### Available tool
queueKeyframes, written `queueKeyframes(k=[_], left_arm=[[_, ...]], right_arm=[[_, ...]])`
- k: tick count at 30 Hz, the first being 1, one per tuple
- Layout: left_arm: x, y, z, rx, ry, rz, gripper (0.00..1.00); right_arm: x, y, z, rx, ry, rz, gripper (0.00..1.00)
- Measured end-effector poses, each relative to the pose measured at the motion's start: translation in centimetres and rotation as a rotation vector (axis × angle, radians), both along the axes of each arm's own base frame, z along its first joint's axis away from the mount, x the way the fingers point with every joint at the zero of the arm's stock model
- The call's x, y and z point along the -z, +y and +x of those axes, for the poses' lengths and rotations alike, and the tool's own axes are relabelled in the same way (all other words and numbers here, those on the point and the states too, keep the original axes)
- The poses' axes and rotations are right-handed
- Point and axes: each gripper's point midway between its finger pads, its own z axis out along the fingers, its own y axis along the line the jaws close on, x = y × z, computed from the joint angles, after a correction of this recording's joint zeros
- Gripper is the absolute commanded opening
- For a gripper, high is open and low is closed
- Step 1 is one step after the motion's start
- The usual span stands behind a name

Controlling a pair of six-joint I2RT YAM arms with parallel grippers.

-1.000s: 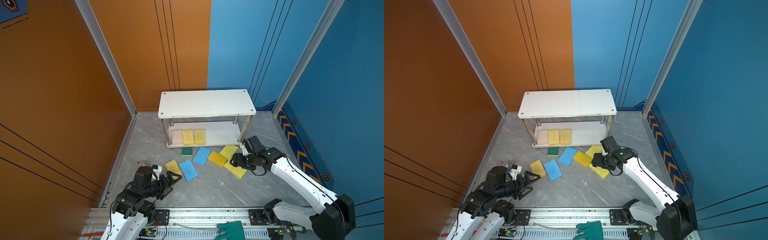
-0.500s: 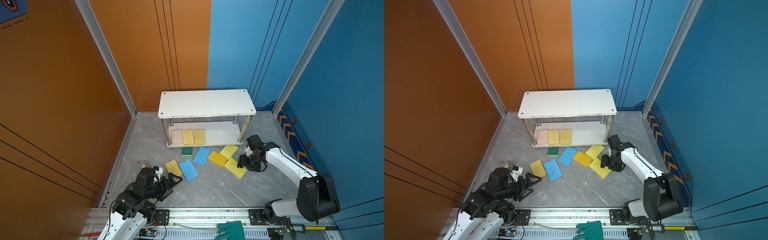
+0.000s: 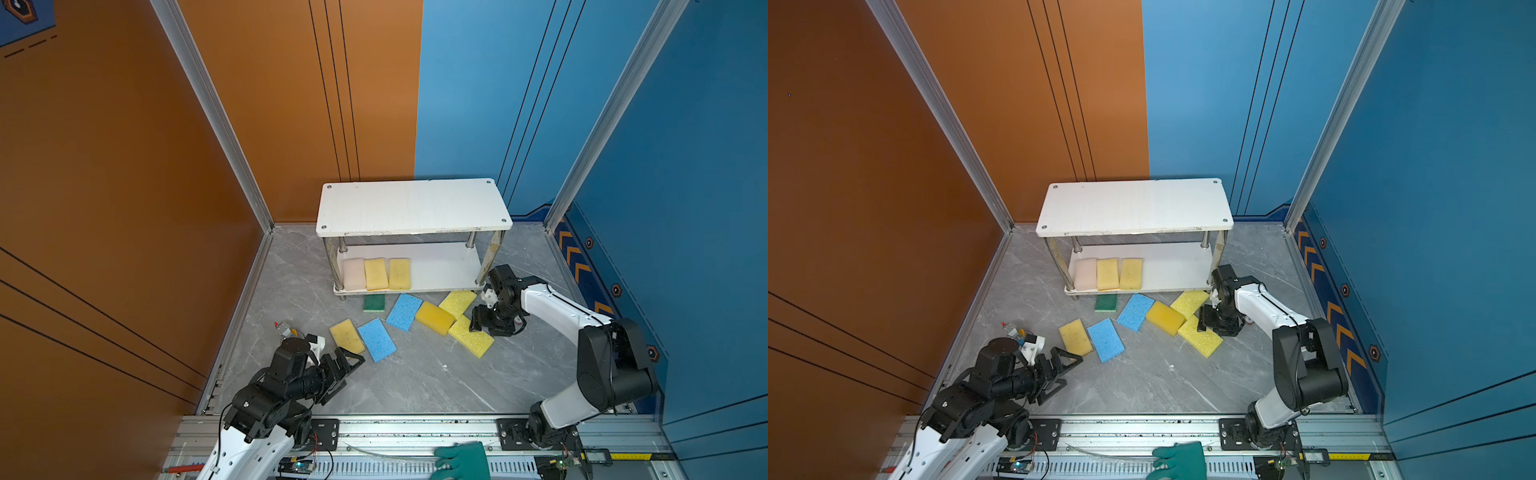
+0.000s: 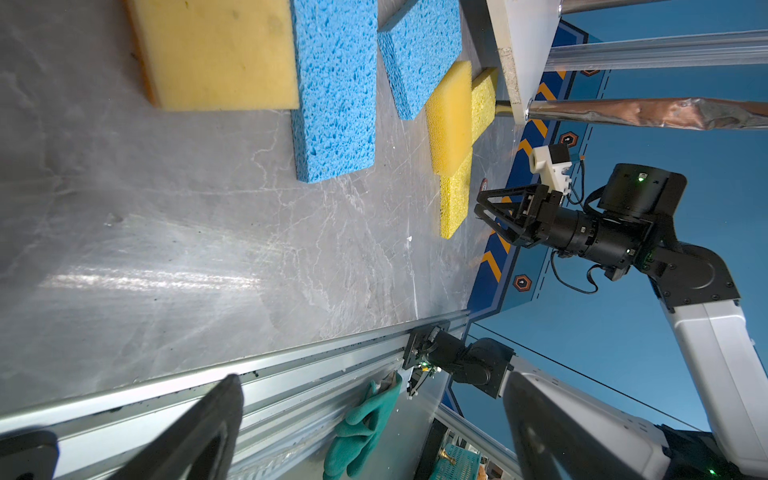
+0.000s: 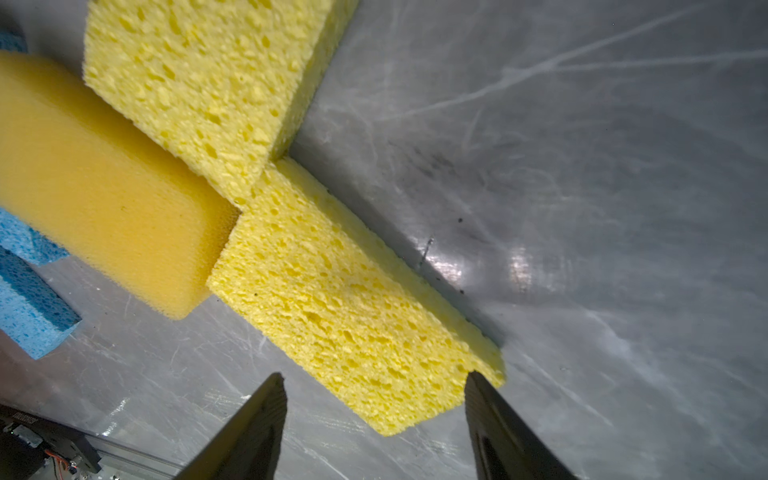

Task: Place and organize the cleaning sponges onto the shelf
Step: 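Lower the open right gripper onto the bright yellow cellulose sponge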

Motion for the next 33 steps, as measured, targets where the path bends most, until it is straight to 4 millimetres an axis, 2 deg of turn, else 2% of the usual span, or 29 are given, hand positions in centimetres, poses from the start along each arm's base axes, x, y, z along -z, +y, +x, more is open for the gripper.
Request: queueKeyframes(k=[13, 24, 29, 31, 33], left_arm=[[0.0, 0.0, 0.0, -0.005, 0.005, -0.003, 0.98], [0.1, 0.0, 0.0, -0.007, 0.008, -0.004, 0.98], [0.2, 0.1, -0.1, -0.011, 0.003, -0.012, 0.98], [0.3, 0.1, -0.2, -0.016, 0.003, -0.018, 0.98], [0.5, 0.1, -0.2, -0.02, 0.009, -0.02, 0.98]], right_arm=[[1.2, 1.3, 1.0, -0.083, 0.01, 0.056, 0.69], [0.8, 2.7, 0.8, -0.097, 0.016, 0.139, 0.63], [0.0, 4.8, -1.0, -0.139, 0.013, 0.171, 0.63], [-1.0, 5.8, -1.7, -0.164, -0.011, 0.183, 0.64], [-1.9, 5.9, -1.6, -0.163, -0.039, 0.193, 0.64]])
